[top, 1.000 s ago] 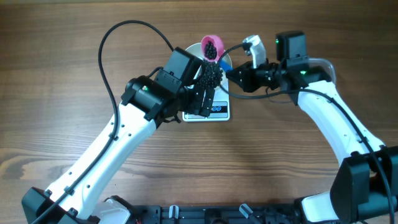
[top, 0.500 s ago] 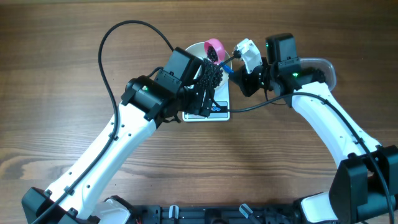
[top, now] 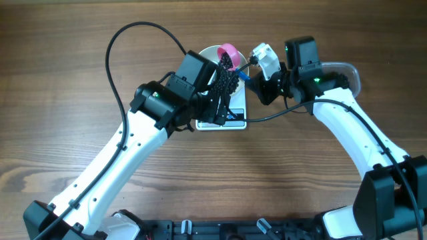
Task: Scoop item into bowl and weigh 150g on scale
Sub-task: 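Tilt scoop and shake beans gradually into white bowl with right gripper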
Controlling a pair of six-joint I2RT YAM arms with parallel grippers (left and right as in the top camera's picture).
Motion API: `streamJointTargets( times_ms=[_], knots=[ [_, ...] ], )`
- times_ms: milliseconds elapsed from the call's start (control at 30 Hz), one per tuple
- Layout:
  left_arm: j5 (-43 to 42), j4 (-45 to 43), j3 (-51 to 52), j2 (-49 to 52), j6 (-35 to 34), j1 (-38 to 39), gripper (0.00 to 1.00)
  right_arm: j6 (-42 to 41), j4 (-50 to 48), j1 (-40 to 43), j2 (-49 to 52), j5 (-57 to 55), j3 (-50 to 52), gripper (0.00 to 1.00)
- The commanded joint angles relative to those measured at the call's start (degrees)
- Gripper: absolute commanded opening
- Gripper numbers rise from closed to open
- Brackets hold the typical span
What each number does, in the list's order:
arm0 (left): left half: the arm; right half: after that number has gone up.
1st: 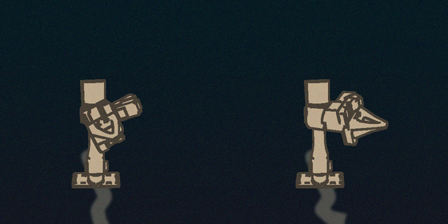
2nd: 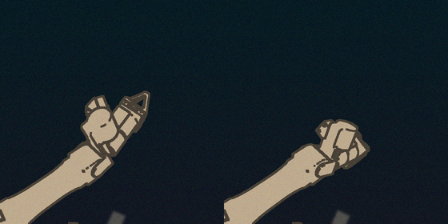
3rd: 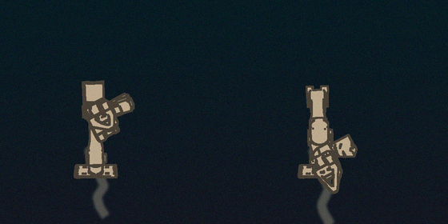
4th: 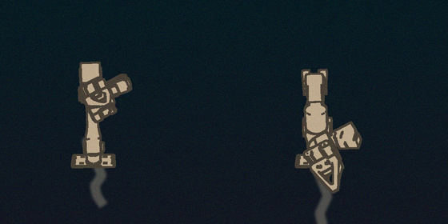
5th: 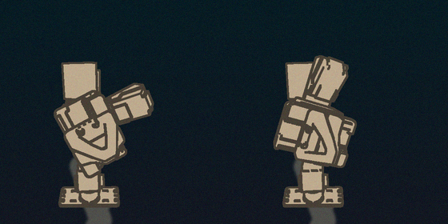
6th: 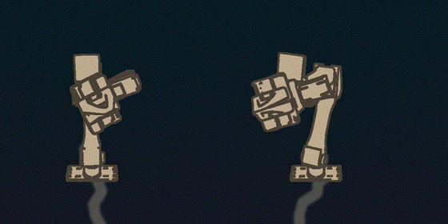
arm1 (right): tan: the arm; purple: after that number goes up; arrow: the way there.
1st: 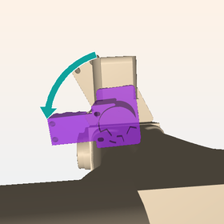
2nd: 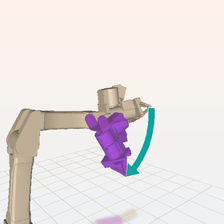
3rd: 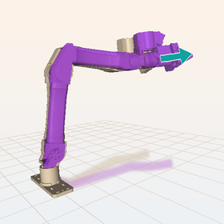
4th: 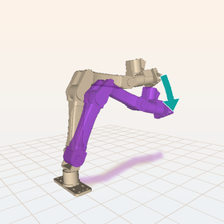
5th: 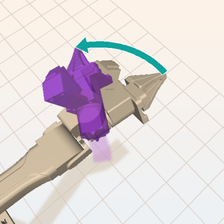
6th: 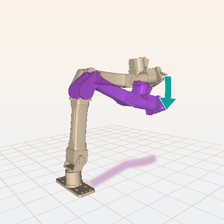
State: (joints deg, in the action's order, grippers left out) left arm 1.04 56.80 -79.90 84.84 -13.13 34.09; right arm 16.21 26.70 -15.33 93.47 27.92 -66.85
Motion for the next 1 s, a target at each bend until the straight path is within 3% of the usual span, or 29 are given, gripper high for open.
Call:
streamJointTargets(
  times_ms=[0,100,233,333,467,600,800,967],
  knots=[
    [0.5,0.0,-0.9,-0.8,0.7,0.2,1.00,-1.5,-0.5,-0.2,-1.0,-2.6,-0.3,0.04],
    [0.5,0.0,-0.9,-0.8,0.7,0.2,1.00,0.4,0.6,-0.2,-1.0,1.6,-0.3,0.04],
    [0.5,0.0,-0.9,-0.8,0.7,0.2,1.00,-1.4,0.0,-0.2,-1.0,-2.5,-0.3,0.04],
    [0.5,0.0,-0.9,-0.8,0.7,0.2,1.00,0.3,0.3,-0.2,-1.0,3.4,-0.3,0.04],
    [0.5,0.0,-0.9,-0.8,0.7,0.2,1.00,-0.1,-0.5,-0.2,-1.0,-2.3,-0.3,0.04],
    [0.5,0.0,-0.9,-0.8,0.7,0.2,1.00,-0.3,-0.7,-0.3,-2.1,2.6,-0.3,0.04],
    [0.5,0.0,-0.9,-0.8,0.7,0.2,1.00,0.3,-0.2,-0.2,-2.0,-6.0,-0.3,0.04],
    [0.5,0.0,-0.9,-0.8,0.7,0.2,1.00,-1.2,-1.7,-0.2,-2.9,4.2,-0.4,0.04]
  ],
)
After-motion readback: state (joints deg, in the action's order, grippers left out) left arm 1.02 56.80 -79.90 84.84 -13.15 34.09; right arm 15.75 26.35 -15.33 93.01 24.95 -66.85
